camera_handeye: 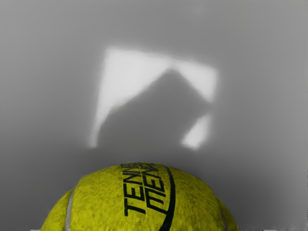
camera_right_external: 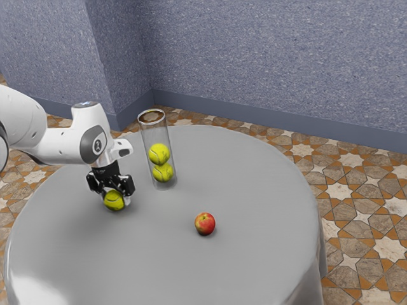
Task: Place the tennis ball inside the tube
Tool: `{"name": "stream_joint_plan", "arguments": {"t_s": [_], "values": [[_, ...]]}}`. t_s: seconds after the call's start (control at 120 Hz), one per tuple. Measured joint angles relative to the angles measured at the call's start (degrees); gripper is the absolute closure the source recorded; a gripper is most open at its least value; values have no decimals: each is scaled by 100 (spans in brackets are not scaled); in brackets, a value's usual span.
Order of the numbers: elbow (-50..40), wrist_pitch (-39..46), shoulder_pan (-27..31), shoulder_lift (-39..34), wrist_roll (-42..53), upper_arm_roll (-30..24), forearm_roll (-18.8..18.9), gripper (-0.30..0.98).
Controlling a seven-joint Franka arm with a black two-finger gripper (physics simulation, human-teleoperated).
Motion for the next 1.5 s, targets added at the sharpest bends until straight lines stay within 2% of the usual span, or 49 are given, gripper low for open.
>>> {"name": "stream_joint_plan", "arguments": {"t_s": [0.167, 0.333, 0.467, 0.617, 0.8, 0.9, 1.025, 1.3, 1.5], "values": [[-15, -19, 0, -4, 62, 1, -8, 24], [-15, -36, -1, -51, 86, 1, 9, 28], [21, -233, -2, -468, 85, 19, 73, 30], [746, -998, -8, -940, -44, 35, 575, 31], [2073, -2187, -49, -1041, -265, -135, 1174, 30], [2633, -2681, -118, -1005, -393, -339, 1396, 30], [3116, -3083, -288, -899, -543, -555, 1496, 29], [3860, -3456, -440, -235, -870, -777, 1412, 28], [4580, -3571, -427, 361, -1027, -734, 1378, 27]]}}
